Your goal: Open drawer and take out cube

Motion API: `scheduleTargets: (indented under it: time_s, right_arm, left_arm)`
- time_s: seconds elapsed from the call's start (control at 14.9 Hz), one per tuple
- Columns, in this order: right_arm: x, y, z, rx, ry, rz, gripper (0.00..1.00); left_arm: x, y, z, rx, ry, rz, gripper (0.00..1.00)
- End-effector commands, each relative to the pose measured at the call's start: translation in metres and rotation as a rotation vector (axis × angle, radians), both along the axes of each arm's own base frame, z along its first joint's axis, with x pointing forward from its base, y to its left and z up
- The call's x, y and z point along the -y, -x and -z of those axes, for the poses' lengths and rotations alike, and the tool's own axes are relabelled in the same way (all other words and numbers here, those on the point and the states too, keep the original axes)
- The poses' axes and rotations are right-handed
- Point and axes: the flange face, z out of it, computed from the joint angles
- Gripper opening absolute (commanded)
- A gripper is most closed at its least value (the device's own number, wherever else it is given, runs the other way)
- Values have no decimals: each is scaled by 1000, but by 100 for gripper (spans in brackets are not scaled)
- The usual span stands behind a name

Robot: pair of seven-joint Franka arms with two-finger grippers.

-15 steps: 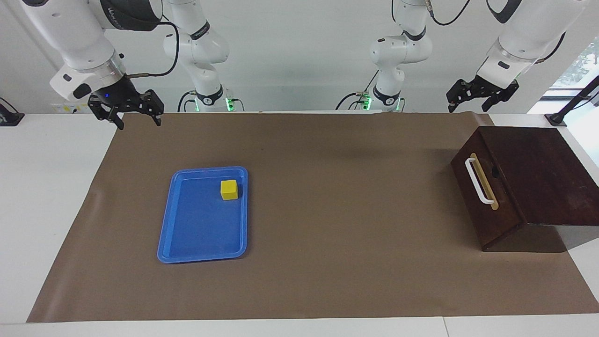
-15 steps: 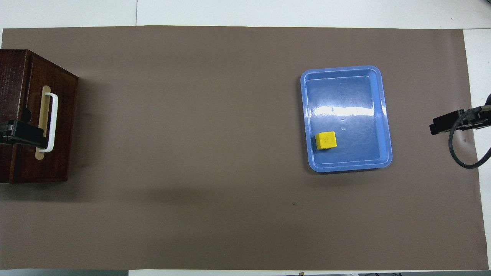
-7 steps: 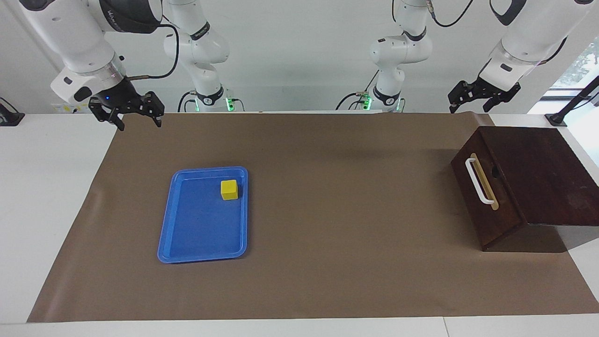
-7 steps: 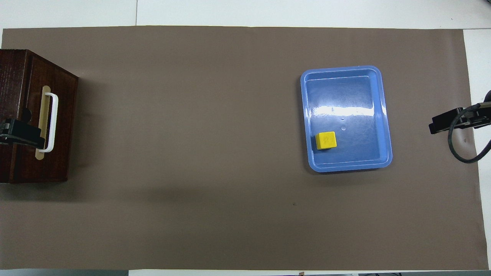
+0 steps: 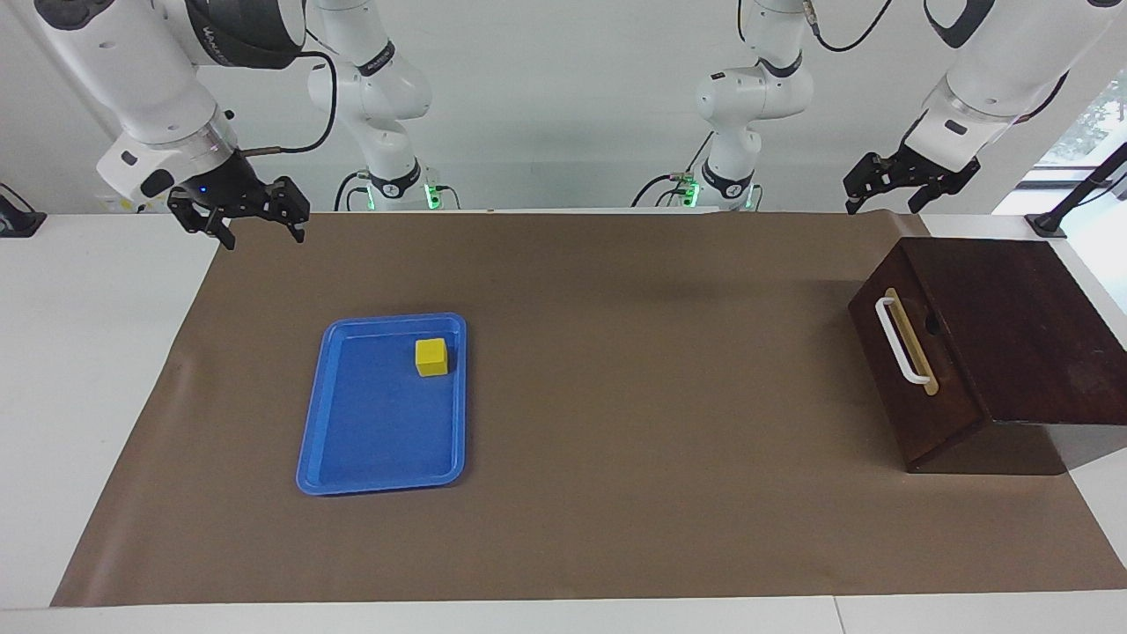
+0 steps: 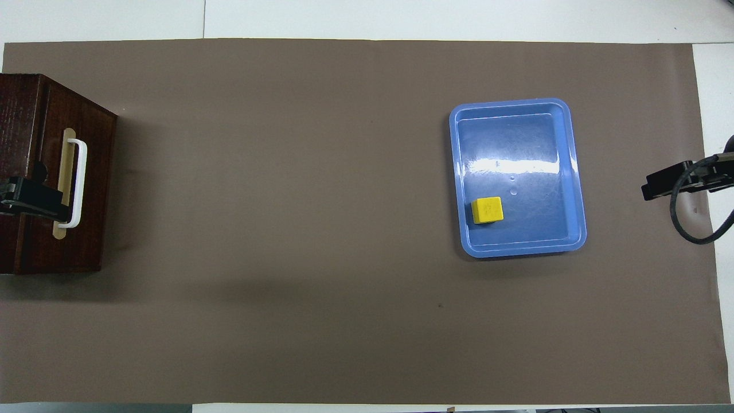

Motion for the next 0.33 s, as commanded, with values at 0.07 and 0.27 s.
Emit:
scheduleTargets:
  time_s: [0.07, 0.27]
  right_arm:
    - [-1, 0, -5, 6, 6, 14, 100]
    - [0, 0, -4, 5, 6, 15, 100]
  left_arm:
    - [6, -4, -4, 43, 12, -22, 100]
    - [0, -6, -6, 62, 14, -55, 100]
